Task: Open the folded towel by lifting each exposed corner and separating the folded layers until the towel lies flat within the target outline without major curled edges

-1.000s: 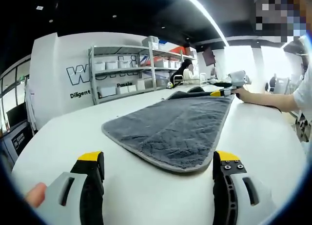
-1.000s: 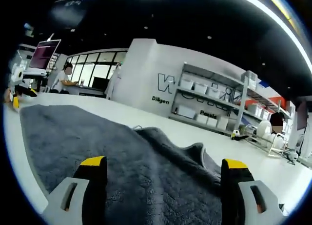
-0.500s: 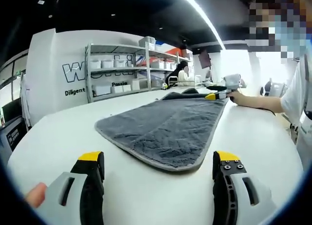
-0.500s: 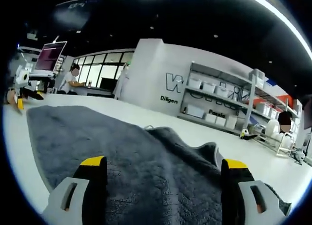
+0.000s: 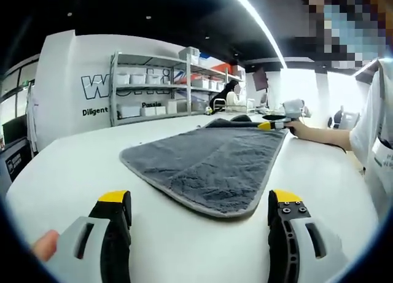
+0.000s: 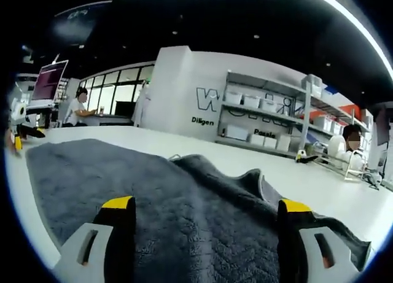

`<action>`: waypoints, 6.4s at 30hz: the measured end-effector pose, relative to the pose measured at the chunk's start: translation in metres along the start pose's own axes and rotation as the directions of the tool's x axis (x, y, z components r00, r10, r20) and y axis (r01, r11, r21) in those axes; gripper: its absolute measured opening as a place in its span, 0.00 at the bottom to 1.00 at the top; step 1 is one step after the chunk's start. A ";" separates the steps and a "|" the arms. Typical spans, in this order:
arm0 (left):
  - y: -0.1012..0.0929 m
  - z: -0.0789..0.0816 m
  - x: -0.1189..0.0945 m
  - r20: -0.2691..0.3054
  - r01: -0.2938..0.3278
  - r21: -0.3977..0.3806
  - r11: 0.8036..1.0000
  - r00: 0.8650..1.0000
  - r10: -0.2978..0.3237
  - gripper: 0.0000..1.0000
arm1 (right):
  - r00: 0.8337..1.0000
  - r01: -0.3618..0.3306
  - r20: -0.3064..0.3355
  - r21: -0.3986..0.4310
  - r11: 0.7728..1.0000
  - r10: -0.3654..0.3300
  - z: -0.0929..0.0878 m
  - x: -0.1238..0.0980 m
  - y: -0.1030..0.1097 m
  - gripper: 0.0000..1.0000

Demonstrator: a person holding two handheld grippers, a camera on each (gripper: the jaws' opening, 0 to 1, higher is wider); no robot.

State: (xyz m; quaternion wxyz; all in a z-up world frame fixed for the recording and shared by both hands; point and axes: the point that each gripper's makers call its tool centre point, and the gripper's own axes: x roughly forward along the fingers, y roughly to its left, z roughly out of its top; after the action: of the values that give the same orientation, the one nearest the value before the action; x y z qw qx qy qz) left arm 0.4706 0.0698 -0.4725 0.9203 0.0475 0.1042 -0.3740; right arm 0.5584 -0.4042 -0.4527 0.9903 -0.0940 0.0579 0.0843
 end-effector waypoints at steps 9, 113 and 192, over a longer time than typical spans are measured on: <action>-0.003 0.000 0.000 0.000 0.010 -0.003 1.000 1.000 -0.010 0.91 | 0.999 0.040 -0.026 0.014 0.999 -0.039 -0.005 0.000 -0.008 0.96; -0.007 0.001 0.007 0.007 0.042 0.006 0.999 0.999 -0.042 0.92 | 0.961 0.183 -0.193 -0.102 0.978 -0.200 0.002 0.051 -0.101 0.38; 0.002 -0.007 0.008 -0.013 0.022 -0.077 0.997 1.000 -0.023 0.91 | 0.872 0.392 -0.238 -0.188 0.901 -0.429 -0.023 0.109 -0.249 0.31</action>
State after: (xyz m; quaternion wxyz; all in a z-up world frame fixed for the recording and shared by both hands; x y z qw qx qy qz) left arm 0.4761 0.0673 -0.4813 0.9165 0.0133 0.1255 -0.3797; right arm 0.7075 -0.6331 -0.4451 0.9593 -0.1811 0.1668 -0.1383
